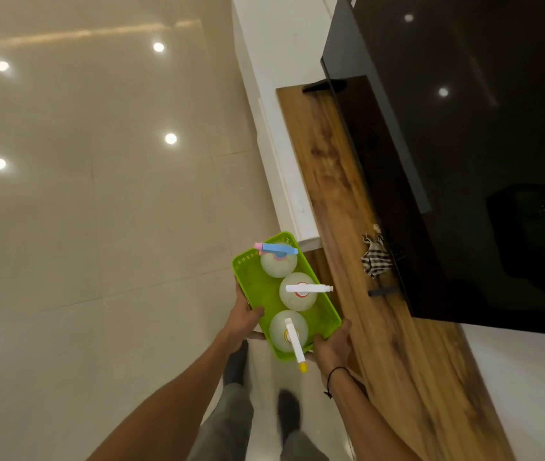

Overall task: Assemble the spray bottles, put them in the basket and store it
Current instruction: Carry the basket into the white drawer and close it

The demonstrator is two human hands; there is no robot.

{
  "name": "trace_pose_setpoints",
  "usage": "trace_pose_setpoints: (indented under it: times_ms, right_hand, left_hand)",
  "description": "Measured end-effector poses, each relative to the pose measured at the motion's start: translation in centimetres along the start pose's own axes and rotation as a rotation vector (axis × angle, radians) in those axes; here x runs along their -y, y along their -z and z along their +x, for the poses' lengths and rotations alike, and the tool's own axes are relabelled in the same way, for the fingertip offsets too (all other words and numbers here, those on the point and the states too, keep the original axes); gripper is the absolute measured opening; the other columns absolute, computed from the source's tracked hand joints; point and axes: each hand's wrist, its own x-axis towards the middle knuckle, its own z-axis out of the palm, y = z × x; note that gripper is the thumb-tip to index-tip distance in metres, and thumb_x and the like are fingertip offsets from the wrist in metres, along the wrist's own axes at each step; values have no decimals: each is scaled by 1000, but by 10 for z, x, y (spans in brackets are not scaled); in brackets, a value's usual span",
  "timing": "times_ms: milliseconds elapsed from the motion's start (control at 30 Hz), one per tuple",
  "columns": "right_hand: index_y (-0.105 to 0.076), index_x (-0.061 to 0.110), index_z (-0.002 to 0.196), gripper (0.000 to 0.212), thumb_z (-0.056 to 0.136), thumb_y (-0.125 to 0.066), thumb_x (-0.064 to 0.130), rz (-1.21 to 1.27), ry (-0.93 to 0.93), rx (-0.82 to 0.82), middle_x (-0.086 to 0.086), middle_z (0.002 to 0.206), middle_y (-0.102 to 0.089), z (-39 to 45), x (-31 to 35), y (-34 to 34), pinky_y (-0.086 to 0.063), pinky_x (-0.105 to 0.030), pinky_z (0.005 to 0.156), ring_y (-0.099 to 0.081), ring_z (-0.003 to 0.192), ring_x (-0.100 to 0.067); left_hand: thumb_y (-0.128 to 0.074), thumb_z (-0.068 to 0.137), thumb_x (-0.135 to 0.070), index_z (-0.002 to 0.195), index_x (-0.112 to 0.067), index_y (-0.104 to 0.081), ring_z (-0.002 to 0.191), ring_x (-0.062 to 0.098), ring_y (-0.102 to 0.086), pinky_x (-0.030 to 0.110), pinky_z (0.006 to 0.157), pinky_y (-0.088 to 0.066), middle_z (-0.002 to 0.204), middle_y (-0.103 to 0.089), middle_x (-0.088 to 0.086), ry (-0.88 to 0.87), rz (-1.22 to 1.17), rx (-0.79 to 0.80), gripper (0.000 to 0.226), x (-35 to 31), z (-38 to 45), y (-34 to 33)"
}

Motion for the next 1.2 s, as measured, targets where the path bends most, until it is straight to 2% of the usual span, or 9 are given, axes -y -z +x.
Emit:
trace_pose_setpoints:
  times_ms: [67,167,333,400,500,667,867,967,1200]
  right_hand:
    - [-37,21,126,56,89,-58,-14,22,2,32,-14,119,-56,12,10,-10,-64,-54,57,-66,99,-42]
    - [-40,18,116,53,83,-62,-17,47,0,55,-16,121,-57,33,20,-22,-63,-57,54,-66,103,-46]
    - [-42,11,107,47,77,-68,-14,41,10,92,-20,117,-61,64,35,-39,-63,-57,55,-69,94,-42]
    - [-42,10,109,46,78,-67,-14,45,7,117,-18,116,-62,74,41,-47,-63,-50,52,-70,92,-39]
    - [-43,7,118,47,82,-62,-17,60,-25,118,-16,117,-59,89,49,-63,-61,-39,45,-68,98,-41]
    - [-44,6,116,48,79,-61,-20,60,3,117,-18,117,-56,110,56,-86,-63,-46,48,-67,94,-39]
    - [-40,9,113,46,82,-59,-17,53,16,147,-14,116,-54,138,52,-116,-60,-35,44,-68,97,-41]
    - [-39,10,113,49,80,-61,-17,89,31,172,-16,121,-55,151,51,-131,-62,-39,49,-68,99,-41]
    - [-40,12,115,52,82,-74,-7,90,93,260,-17,123,-59,180,66,-155,-64,-40,56,-73,95,-40]
  left_hand:
    - [-70,102,-27,161,-54,3,116,16,-68,55,65,-66,153,-50,-3,-19,8,-27,98,-4,14,7]
    - [-73,91,-40,162,-52,4,113,15,-70,54,64,-66,151,-52,-2,-32,27,-40,105,-13,32,15]
    - [-69,89,-38,163,-49,0,110,15,-69,45,61,-65,146,-56,-1,4,48,-58,101,-18,61,27]
    - [-66,100,-28,163,-48,-3,109,13,-69,44,61,-65,146,-57,0,-9,56,-90,91,-14,76,29]
    - [-56,107,-21,164,-48,-6,113,15,-68,42,61,-65,146,-57,-3,-31,58,-148,80,-9,94,30]
    - [-51,108,-23,162,-54,-6,131,27,-61,35,68,-64,151,-53,-8,10,16,-164,77,2,113,30]
    - [-44,107,-22,158,-63,0,127,29,-59,48,68,-66,151,-47,-11,31,46,-181,78,17,140,41]
    - [-42,107,-20,160,-60,-2,125,31,-61,54,69,-66,151,-48,-8,-5,54,-189,77,17,153,50]
    - [-42,106,-21,158,-61,-8,124,33,-64,55,68,-66,151,-51,-5,-31,39,-239,74,9,181,73]
